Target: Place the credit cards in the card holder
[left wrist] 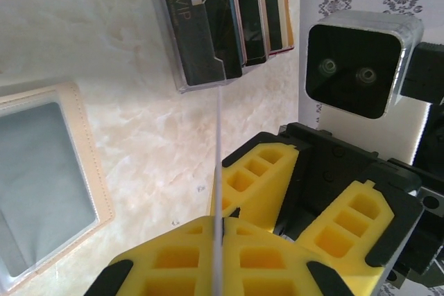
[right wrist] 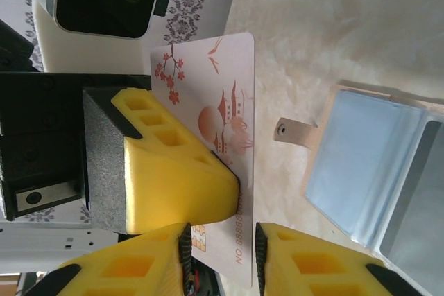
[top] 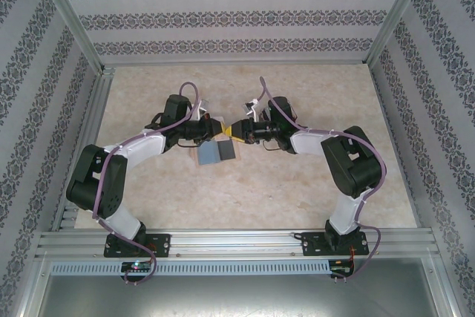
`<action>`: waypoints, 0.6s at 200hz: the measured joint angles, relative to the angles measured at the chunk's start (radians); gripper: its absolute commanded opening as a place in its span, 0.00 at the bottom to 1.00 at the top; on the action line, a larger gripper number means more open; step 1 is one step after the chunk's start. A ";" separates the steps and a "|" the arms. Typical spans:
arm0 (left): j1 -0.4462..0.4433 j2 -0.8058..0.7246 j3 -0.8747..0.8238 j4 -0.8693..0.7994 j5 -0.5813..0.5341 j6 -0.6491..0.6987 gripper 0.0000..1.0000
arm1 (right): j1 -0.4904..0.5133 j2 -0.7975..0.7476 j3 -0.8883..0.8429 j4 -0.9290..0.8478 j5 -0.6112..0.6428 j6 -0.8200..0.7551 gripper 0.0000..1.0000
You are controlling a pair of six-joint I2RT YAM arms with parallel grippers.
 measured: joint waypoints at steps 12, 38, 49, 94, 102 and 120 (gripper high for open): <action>0.003 0.000 -0.001 0.016 0.006 -0.008 0.00 | -0.002 0.000 0.000 0.018 -0.006 0.018 0.29; 0.012 0.000 -0.008 0.055 0.029 -0.036 0.00 | -0.003 0.000 0.000 0.043 -0.006 0.050 0.27; 0.018 0.000 -0.015 0.079 0.037 -0.052 0.00 | -0.003 0.000 0.000 0.055 -0.006 0.064 0.26; 0.026 0.006 -0.027 0.185 0.077 -0.124 0.00 | -0.003 0.007 -0.002 0.125 -0.017 0.127 0.14; 0.028 0.006 -0.028 0.194 0.079 -0.131 0.00 | -0.006 0.010 -0.002 0.140 -0.021 0.138 0.09; 0.032 0.007 -0.029 0.211 0.085 -0.138 0.16 | -0.011 0.014 -0.003 0.173 -0.028 0.167 0.03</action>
